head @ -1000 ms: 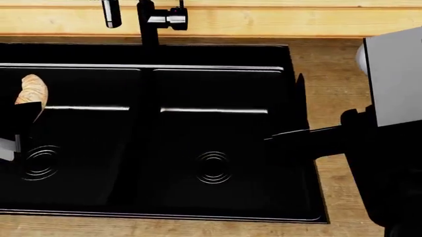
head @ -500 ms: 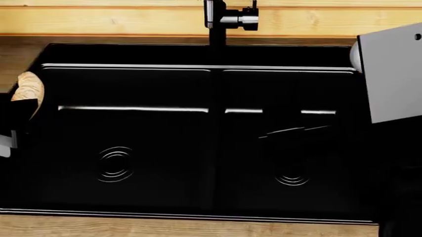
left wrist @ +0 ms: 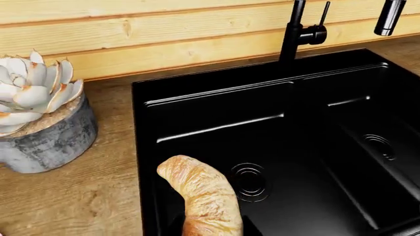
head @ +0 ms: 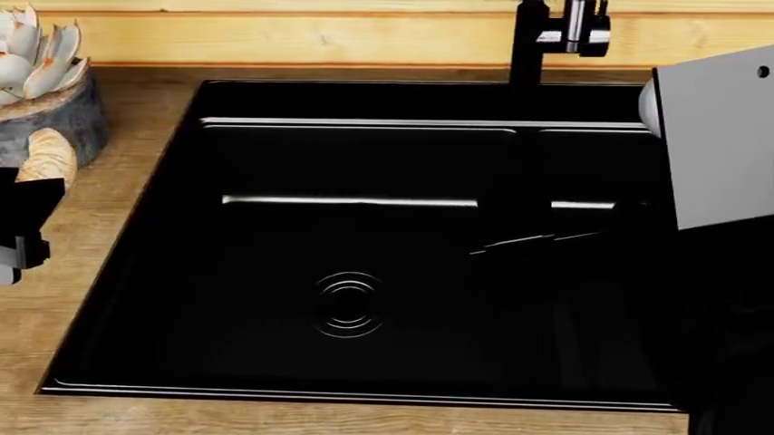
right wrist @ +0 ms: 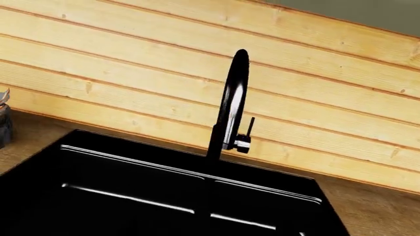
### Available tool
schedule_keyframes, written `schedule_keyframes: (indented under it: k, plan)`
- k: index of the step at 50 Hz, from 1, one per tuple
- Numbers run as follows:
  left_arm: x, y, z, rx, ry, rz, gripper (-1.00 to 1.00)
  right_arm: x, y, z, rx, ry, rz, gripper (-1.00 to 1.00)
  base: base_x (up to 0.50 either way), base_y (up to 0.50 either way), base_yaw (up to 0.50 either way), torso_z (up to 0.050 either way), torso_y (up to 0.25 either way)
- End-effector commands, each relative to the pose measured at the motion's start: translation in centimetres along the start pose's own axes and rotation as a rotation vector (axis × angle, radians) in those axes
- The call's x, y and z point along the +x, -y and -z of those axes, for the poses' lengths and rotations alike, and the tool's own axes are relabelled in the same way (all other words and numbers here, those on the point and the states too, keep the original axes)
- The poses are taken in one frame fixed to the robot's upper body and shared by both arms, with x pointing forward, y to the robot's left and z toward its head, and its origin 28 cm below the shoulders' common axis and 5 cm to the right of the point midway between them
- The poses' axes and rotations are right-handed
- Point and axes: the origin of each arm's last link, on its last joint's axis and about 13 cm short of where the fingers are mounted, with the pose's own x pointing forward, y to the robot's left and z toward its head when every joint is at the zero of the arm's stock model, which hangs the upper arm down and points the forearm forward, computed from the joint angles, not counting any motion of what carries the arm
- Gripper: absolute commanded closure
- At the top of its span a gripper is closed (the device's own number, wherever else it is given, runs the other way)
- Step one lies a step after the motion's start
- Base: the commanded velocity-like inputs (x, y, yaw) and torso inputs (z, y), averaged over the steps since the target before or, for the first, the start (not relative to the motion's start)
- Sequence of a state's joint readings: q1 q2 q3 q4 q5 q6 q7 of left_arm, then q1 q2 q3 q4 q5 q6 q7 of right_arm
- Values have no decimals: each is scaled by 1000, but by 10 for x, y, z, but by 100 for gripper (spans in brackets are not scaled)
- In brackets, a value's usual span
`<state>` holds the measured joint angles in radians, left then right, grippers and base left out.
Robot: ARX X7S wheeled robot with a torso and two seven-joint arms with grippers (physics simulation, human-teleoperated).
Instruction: Place the pastries on the plates.
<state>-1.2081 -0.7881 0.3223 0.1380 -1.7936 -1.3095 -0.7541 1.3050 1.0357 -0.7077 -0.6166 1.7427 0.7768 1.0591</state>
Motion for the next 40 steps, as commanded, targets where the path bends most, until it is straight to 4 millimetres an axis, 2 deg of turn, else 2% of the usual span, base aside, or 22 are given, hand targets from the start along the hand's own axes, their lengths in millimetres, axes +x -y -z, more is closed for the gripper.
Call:
schedule_keyframes:
  k: [1, 38, 40]
  plan:
    - [-1, 1, -1, 8, 2, -1, 100, -1, 0, 0, -8, -1, -3, -100, 0, 500, 0, 0, 0]
    - [1, 0, 0, -5, -5, -8, 100, -2, 0, 0, 15, -12, -11, -100, 0, 500, 0, 0, 0]
    - [2, -1, 1, -14, -11, -10, 100, -1, 0, 2, 44, -25, -13, -100, 0, 0, 0, 0, 0]
